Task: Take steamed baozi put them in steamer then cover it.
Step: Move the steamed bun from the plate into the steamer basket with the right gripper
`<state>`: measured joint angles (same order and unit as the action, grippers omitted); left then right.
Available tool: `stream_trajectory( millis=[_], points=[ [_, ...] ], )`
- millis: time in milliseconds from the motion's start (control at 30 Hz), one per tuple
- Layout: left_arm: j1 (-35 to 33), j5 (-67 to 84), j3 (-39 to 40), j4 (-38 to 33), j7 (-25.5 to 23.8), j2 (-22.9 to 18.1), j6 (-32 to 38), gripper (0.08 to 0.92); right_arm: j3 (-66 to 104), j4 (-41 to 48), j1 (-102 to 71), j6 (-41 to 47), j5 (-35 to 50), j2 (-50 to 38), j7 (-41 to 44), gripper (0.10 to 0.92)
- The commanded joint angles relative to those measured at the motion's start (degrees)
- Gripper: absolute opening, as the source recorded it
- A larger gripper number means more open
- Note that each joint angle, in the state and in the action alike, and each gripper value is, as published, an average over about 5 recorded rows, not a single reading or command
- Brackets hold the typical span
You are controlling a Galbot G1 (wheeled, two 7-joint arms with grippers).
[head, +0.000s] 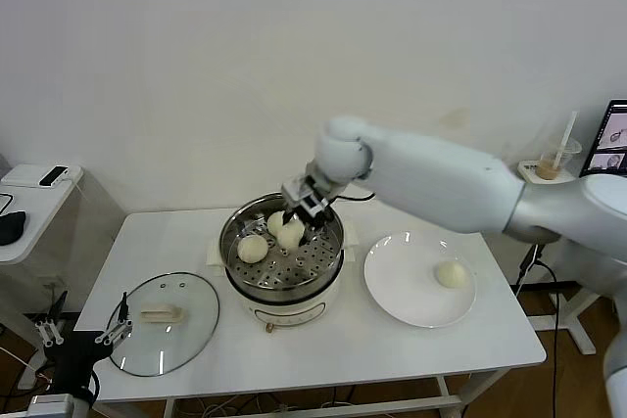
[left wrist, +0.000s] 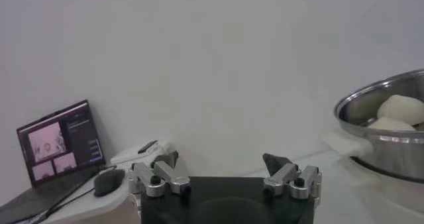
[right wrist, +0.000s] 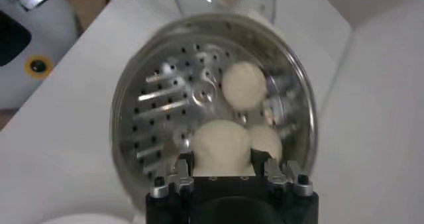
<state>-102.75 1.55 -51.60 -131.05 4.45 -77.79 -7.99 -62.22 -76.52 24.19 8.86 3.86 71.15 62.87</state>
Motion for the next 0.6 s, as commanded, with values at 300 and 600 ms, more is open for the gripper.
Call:
stream_trajectory(
  millis=[300, 600],
  points=[
    [0.0, 0.5, -1.1, -0.3, 0.0, -0.3, 0.0, 0.823, -4.3, 0.6, -2.1, -12.5, -6.0, 4.0, -0.2, 0.543],
    [0.2, 0.7, -1.1, 0.0, 0.0, 0.0, 0.0, 0.823, -4.8, 0.3, -1.7, -15.4, -6.4, 3.9, 0.5, 0.549]
  ],
)
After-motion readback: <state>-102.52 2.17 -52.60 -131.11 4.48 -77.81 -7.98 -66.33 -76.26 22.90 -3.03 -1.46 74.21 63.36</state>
